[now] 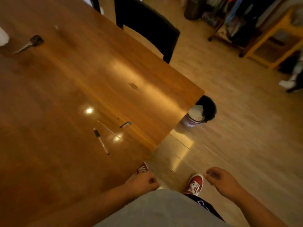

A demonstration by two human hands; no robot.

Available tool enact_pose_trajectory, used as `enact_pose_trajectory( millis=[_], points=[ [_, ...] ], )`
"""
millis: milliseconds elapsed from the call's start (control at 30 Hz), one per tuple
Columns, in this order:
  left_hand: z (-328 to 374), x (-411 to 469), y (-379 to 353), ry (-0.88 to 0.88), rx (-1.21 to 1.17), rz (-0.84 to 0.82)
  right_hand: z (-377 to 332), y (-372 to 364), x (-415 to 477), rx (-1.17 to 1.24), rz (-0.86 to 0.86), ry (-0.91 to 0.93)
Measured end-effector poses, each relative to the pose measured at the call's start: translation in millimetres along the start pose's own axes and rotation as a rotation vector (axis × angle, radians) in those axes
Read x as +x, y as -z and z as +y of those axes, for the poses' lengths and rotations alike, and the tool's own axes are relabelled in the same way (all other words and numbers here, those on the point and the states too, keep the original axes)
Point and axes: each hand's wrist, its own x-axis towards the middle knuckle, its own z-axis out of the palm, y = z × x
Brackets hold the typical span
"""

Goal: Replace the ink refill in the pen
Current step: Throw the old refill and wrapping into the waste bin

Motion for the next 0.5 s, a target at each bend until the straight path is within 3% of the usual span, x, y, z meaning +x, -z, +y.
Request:
enact_pose_trajectory(
  millis=[200,300,500],
  points=[
    [50.8,56.6,-45.4,0.106,0.23,-0.016,152.8,20.7,-32.9,0.242,0.01,-0.323],
    [90.4,87.4,-74.3,0.182,0.209,0.056,229.8,36.8,-51.1,0.387,0.01,-0.459],
    [171.1,121.4,-122.7,0.21,0.291,0.072,325.3,69.2,-61.3,0.551,0.003,-0.582]
  ],
)
